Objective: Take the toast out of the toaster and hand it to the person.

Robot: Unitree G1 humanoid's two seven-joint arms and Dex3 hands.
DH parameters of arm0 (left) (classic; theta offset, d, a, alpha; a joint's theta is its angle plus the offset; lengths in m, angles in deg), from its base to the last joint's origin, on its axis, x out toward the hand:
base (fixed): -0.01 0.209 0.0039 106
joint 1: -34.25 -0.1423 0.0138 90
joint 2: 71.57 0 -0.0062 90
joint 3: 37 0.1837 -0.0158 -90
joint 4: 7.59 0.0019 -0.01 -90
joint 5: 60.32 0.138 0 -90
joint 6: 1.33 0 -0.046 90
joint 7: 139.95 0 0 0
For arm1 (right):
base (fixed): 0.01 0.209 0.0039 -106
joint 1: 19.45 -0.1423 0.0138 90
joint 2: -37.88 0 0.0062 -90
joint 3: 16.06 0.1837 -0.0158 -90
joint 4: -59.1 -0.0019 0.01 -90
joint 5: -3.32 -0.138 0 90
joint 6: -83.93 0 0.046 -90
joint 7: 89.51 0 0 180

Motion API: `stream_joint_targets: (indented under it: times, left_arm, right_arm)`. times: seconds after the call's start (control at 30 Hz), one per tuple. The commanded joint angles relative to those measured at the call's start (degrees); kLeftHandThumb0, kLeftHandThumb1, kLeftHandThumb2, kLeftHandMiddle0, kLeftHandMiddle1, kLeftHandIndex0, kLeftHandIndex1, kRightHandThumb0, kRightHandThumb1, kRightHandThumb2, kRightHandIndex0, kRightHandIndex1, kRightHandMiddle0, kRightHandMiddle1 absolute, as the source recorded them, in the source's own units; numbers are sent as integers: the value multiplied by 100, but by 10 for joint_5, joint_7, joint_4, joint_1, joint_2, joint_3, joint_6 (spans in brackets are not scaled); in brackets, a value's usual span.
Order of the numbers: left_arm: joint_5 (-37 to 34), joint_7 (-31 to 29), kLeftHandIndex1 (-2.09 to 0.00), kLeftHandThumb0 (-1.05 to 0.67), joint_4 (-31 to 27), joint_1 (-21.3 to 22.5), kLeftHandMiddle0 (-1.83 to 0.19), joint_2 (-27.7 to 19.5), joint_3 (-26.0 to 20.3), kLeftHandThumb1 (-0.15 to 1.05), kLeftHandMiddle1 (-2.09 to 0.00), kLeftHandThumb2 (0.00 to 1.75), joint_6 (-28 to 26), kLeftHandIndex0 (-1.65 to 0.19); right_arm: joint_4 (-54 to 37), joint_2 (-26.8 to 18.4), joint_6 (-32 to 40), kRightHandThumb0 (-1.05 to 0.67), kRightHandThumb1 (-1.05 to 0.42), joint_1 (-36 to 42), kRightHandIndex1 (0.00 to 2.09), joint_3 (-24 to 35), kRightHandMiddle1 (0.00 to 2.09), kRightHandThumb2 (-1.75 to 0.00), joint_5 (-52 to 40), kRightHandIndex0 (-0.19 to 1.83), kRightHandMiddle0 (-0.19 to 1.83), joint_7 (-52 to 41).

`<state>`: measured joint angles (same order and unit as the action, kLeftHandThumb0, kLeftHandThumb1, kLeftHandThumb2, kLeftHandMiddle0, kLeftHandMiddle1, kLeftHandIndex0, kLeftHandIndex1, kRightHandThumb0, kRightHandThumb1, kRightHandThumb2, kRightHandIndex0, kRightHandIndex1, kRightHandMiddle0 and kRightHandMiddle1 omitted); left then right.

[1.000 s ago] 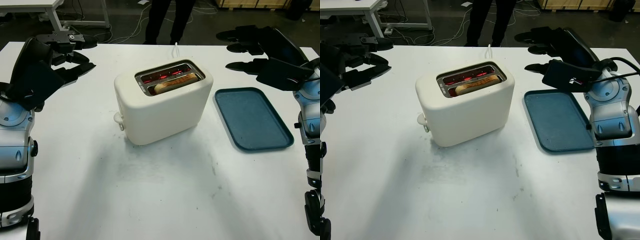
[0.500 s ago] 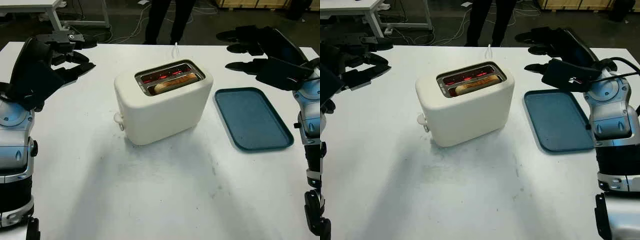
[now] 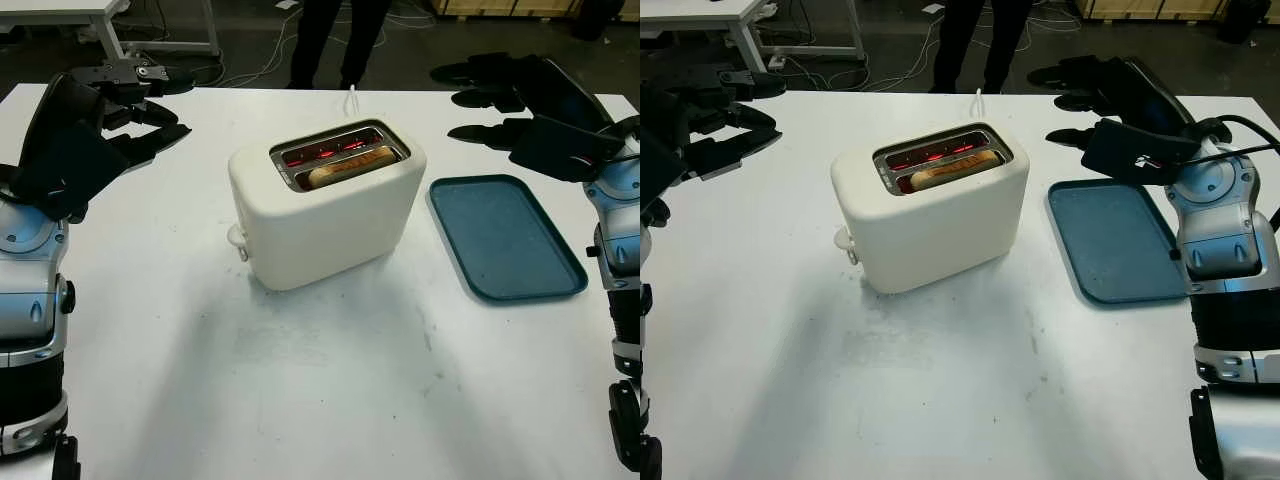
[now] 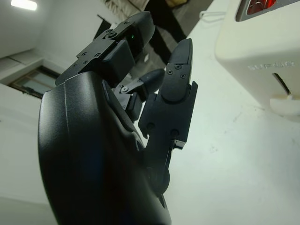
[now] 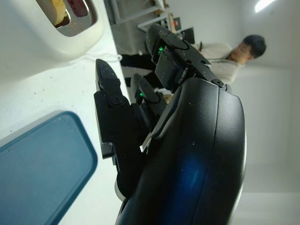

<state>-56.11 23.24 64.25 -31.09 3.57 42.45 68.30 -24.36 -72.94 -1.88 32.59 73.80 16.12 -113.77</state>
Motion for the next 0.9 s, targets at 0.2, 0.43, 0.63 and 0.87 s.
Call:
stream_joint_targets:
  times: [0.2, 0.43, 0.63, 0.87]
  left_arm:
    - [-7, 0, -17, -26, -3, -3, -45, -1, -5, 92, -92, 9, -5, -73]
    - [-5, 1, -17, -27, -1, -6, -45, -2, -6, 92, -91, 9, -1, -73]
    - [-7, -1, -18, -26, 0, -5, -45, -1, -5, 92, -92, 9, 0, -72]
    - [-4, 0, -19, -26, 1, -6, -46, -2, -5, 92, -92, 9, 3, -73]
  right_arm:
    - [-4, -1, -1, -15, -92, 6, 0, 0, 0, -6, 1, 69, 63, 1]
    - [5, -1, -13, -16, -92, 4, 2, 1, 1, -6, -2, 72, 64, 1]
    - [5, 1, -14, -16, -92, 4, 2, 1, 1, -6, -4, 72, 64, 1]
    - [10, 3, -15, -16, -92, 4, 1, 4, 0, -6, -12, 70, 63, -2]
